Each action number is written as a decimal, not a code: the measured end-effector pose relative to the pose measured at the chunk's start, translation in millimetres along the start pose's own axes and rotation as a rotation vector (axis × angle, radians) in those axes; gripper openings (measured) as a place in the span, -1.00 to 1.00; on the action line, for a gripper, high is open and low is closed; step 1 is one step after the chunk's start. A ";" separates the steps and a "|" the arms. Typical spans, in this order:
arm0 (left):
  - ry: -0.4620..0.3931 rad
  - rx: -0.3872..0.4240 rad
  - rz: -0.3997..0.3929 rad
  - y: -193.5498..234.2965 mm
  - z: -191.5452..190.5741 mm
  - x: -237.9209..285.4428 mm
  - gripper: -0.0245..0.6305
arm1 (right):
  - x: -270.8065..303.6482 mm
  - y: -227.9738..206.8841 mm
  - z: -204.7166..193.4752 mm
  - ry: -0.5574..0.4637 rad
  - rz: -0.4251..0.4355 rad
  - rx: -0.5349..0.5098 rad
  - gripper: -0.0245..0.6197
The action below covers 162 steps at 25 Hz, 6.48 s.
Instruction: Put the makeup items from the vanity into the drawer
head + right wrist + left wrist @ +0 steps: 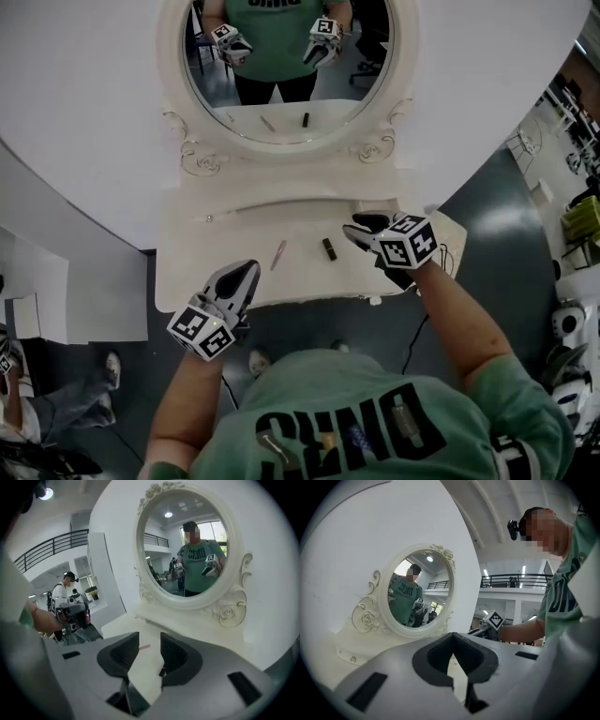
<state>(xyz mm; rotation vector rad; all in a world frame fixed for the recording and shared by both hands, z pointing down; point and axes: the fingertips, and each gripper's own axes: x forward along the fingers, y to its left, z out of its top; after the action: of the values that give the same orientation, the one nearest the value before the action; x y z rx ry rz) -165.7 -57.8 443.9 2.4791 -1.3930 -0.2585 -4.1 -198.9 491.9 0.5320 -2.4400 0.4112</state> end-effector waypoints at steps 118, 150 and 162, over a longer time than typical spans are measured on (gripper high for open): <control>0.136 -0.131 -0.239 -27.6 -133.7 208.9 -0.90 | 83.2 -223.9 -145.5 0.355 0.035 -0.500 -0.60; 0.116 -0.142 -0.230 -34.2 -131.8 194.0 -0.90 | 91.6 -220.9 -150.3 0.466 0.025 -0.649 -0.58; 0.104 -0.135 -0.222 -34.0 -122.2 186.9 -0.90 | 82.8 -219.8 -141.0 0.449 -0.006 -0.636 -0.44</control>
<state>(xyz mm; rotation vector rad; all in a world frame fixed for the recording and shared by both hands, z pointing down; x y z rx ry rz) -5.9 -181.5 544.8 2.4954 -1.0261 -0.2563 105.4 -356.0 687.8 0.1451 -1.9766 -0.2340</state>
